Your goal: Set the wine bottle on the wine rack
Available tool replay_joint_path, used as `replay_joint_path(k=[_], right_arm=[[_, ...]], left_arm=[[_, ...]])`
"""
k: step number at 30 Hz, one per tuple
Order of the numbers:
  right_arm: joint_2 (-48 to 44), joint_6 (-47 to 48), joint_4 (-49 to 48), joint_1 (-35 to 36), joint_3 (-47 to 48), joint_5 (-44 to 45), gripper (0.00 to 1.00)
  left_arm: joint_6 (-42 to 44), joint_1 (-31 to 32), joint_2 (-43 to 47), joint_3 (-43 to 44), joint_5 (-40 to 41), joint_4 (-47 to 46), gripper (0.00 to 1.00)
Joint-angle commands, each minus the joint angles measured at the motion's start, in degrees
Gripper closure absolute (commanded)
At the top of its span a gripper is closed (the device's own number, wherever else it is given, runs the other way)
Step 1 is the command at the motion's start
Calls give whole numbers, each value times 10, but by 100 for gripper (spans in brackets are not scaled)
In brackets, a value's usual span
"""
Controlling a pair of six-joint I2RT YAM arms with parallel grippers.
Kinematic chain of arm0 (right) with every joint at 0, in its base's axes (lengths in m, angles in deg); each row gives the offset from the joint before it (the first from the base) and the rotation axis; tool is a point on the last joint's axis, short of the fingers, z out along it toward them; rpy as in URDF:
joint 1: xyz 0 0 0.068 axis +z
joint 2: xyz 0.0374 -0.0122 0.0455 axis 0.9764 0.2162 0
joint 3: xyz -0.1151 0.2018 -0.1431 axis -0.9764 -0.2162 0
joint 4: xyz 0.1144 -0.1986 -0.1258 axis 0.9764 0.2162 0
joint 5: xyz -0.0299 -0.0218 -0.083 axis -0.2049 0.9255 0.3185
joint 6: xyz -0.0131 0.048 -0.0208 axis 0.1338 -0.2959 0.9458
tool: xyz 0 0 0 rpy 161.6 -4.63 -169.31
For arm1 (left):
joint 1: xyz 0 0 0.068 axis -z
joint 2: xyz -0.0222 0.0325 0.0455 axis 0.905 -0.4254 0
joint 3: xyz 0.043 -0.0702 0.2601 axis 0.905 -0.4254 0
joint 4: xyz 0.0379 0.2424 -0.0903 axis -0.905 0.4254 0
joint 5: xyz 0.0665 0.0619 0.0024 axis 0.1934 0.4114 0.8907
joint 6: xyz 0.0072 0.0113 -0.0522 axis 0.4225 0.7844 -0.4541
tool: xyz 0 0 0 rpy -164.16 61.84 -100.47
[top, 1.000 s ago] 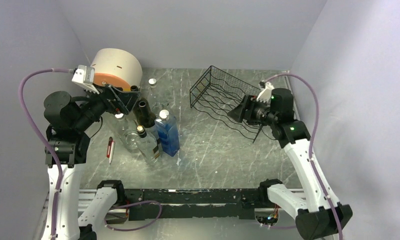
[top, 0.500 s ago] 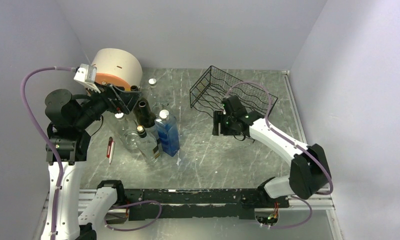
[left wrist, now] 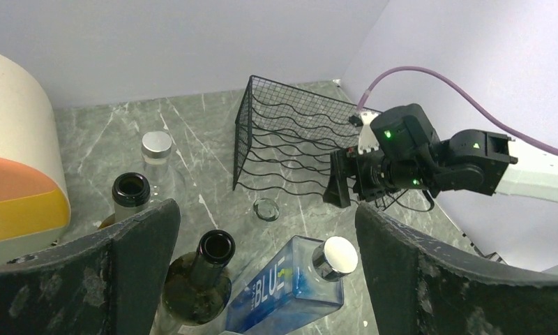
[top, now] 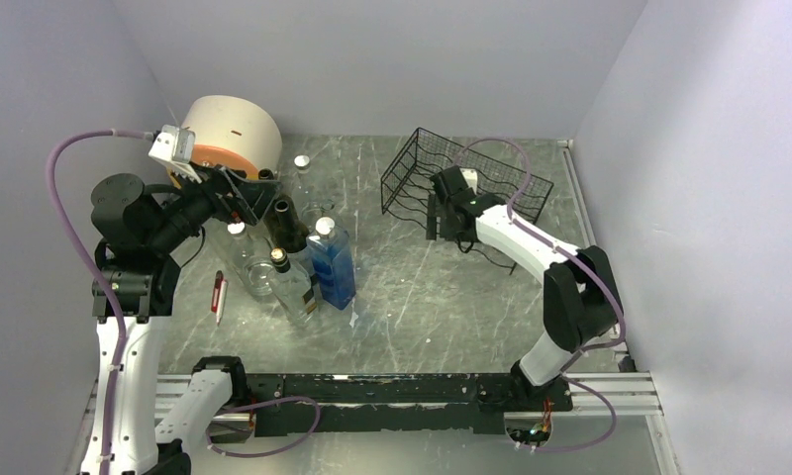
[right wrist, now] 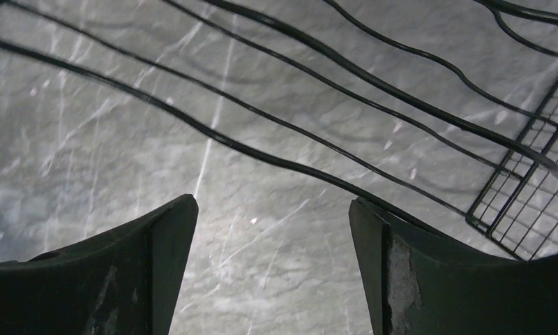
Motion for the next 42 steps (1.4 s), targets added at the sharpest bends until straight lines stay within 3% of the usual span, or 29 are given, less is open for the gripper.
replay_joint_path(k=[1,10,16,22,28,34,42], right_arm=[[23,19,-24,-42,36,37,14],[40,54,-45,-56,72,-36,11],[-75,108,-95,-35,25,-231,15],[-198,127,-185,6,-7,-357,15],[-271,129,-271,43,-26,-472,4],[-280,139,-294,117,-13,-439,0],[-220,187,-259,240,26,-287,0]], left_arm=[[12,-6,-1,1,-3,-9,0],[14,-6,-7,4,-1,-8,0],[18,-6,1,1,4,-9,0],[20,-6,6,8,11,-13,0],[25,-7,14,16,24,-4,0],[25,-6,17,19,29,0,0],[24,-6,15,28,36,2,0]])
